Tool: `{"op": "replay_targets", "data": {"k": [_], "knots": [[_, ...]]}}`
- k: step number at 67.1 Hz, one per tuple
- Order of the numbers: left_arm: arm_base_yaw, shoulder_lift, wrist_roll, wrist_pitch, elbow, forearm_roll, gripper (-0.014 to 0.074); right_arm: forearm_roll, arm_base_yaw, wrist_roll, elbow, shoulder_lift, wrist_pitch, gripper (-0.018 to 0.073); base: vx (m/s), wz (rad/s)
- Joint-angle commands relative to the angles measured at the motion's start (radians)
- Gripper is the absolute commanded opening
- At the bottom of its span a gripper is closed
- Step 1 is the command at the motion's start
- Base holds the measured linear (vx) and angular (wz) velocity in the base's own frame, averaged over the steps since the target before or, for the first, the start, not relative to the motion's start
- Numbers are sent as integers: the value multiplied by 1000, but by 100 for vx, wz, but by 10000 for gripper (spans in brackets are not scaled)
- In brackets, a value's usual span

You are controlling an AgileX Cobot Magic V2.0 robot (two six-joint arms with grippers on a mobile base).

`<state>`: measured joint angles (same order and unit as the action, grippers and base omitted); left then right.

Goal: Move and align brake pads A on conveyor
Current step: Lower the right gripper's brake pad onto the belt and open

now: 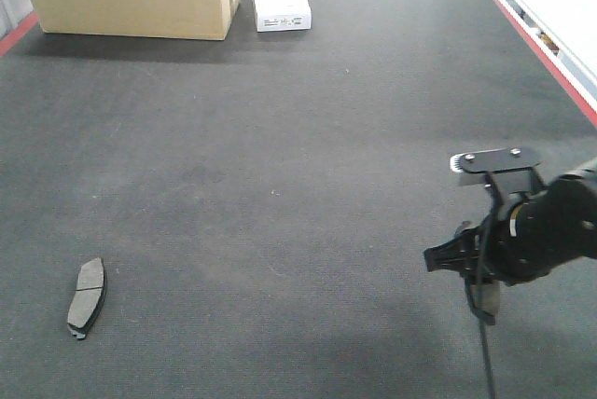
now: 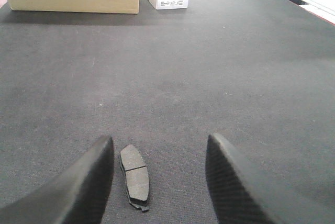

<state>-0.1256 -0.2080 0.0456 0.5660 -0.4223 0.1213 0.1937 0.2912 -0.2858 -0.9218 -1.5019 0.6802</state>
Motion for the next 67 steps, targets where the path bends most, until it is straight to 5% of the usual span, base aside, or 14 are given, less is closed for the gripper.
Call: {"op": "replay_targets", "data": {"k": [1, 41, 67], "knots": [[-5, -10, -3, -73, -22, 12, 372, 7, -2, 5, -55, -25, -35, -4, 0, 0], [-5, -10, -3, -73, -22, 12, 372, -109, -71, 162, -117, -217, -49, 43, 0, 0], [-5, -10, -3, -73, -22, 12, 372, -113, -71, 154, -204, -261, 16, 388, 0, 0]]}}
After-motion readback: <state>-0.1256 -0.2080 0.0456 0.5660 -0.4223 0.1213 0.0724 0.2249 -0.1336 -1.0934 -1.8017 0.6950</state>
